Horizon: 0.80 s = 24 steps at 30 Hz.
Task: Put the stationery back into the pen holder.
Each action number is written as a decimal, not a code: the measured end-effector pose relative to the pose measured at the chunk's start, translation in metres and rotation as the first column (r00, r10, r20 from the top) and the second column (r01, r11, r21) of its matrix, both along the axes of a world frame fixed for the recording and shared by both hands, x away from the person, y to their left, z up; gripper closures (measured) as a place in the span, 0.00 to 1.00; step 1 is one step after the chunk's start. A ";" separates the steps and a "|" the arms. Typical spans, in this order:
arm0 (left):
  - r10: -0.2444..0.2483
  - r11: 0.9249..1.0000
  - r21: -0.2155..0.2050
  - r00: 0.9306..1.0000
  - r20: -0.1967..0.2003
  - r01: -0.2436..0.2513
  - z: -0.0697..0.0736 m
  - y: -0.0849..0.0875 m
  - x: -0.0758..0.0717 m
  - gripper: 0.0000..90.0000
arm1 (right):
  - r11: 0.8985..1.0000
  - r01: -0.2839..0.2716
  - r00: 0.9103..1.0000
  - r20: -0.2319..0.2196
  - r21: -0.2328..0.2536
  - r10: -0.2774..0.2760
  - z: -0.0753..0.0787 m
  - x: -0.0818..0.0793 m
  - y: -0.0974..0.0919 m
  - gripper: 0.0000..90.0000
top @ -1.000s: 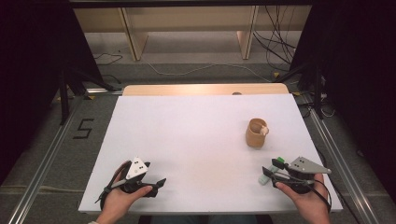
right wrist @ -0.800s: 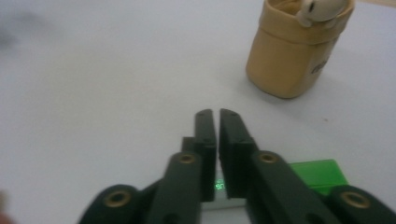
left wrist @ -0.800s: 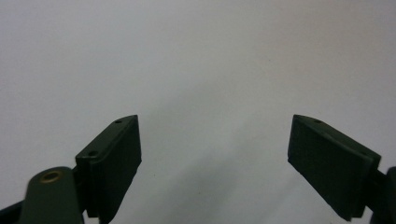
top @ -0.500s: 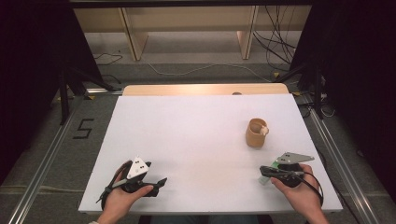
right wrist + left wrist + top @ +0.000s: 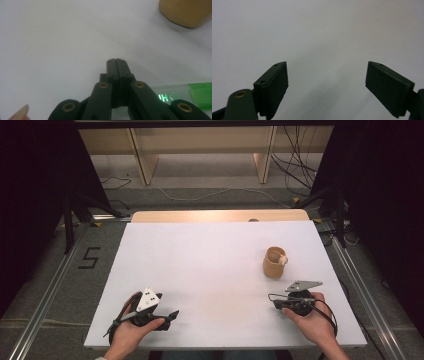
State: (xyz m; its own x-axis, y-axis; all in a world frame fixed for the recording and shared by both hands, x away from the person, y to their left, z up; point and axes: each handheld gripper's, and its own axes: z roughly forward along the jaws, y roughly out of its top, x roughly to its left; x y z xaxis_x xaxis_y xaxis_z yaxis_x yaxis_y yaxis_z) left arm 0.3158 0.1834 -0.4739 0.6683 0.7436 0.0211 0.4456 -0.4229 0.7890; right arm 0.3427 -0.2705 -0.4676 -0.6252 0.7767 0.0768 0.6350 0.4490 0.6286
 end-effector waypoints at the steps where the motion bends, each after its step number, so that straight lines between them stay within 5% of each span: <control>1: 0.000 1.000 0.001 1.000 0.000 0.000 0.000 0.000 0.000 0.20 | 1.000 0.001 1.000 -0.003 -0.004 -0.001 0.000 0.001 0.000 1.00; 24: 0.006 1.000 -0.004 1.000 0.004 -0.006 0.000 0.001 0.000 0.20 | 0.999 0.004 0.995 -0.095 -0.045 -0.008 -0.005 0.001 0.003 1.00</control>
